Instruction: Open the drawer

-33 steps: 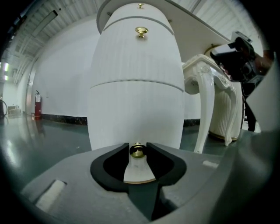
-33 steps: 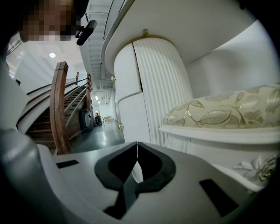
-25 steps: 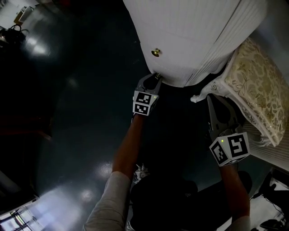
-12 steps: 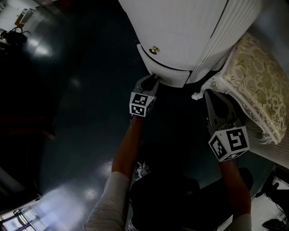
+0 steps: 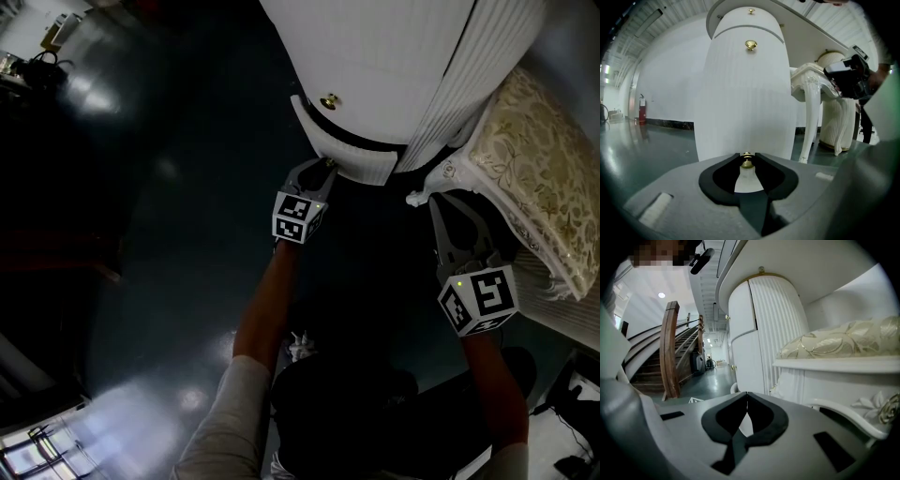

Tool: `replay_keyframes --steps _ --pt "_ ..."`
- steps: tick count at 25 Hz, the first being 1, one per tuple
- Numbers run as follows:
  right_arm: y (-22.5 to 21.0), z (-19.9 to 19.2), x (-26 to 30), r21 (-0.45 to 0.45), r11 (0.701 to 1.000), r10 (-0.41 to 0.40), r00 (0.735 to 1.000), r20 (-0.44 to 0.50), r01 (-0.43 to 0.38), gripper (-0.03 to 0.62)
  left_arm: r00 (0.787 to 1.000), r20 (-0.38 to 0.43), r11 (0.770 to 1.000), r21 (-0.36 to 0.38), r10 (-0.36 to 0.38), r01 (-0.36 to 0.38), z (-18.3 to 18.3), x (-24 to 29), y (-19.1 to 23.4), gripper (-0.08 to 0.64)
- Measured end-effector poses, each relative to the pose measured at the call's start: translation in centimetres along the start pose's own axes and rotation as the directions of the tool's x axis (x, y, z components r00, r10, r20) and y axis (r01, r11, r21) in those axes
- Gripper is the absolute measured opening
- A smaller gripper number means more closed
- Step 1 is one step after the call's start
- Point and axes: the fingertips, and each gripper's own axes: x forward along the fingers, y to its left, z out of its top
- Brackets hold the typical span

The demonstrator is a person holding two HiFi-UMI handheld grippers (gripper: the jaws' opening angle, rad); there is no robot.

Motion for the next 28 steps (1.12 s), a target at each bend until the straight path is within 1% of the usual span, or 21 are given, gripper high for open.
replay_keyframes --steps 5,9,13,18,21,25,28 --pt "0.4 1.4 -0.3 -0.055 0.998 0.038 0.999 0.036 -0.036 0.015 1.000 0.003 1.000 -0.019 0.006 -0.006 -0.7 -1.2 -0.1 0.106" --pt "0.1 1.7 0.2 -0.034 0.999 0.042 0.998 0.042 -0.041 0.015 0.999 -0.033 1.000 0.004 0.012 -0.012 -1.1 -2.1 -0.4 0.106" --pt "1.3 2.0 0.5 -0.056 0.996 0.074 0.997 0.037 -0.072 0.015 0.998 -0.048 1.000 -0.003 0.028 -0.028 -1.8 -3.5 -0.5 0.106" --pt "2.3 2.3 0.8 -0.068 0.993 0.098 0.995 0.034 -0.095 0.015 0.998 -0.053 0.999 -0.019 0.037 -0.038 -2.3 -4.8 -0.6 0.106" --pt "2.6 2.2 1.1 -0.066 0.992 0.106 0.994 0.035 -0.103 0.015 0.997 -0.057 0.999 -0.016 0.042 -0.043 -2.6 -5.4 -0.5 0.106" --pt "3.2 1.7 1.7 -0.072 0.990 0.124 0.992 0.019 -0.122 0.015 0.997 -0.052 0.997 -0.057 0.055 -0.058 -3.5 -6.6 -0.4 0.106" --pt "3.1 1.4 2.0 -0.061 0.990 0.126 0.992 0.009 -0.126 0.015 0.997 -0.037 0.996 -0.057 0.062 -0.064 -3.3 -7.1 -0.4 0.106"
